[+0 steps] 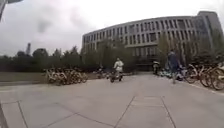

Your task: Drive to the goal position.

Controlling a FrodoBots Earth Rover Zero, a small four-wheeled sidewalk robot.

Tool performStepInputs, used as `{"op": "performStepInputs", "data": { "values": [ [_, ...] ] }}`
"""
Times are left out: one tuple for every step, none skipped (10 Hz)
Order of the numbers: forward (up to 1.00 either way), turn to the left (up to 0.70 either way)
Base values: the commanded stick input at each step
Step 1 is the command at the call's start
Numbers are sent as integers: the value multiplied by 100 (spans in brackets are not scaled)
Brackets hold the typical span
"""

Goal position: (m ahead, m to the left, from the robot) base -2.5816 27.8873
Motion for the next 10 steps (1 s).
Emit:
{"op": "performStepInputs", "data": {
  "values": [
    [0, 70],
    [0, 70],
    [0, 70],
    [0, 70],
    [0, 70],
    [0, 70],
    [0, 70],
    [0, 70],
    [0, 70],
    [0, 70]
  ]
}}
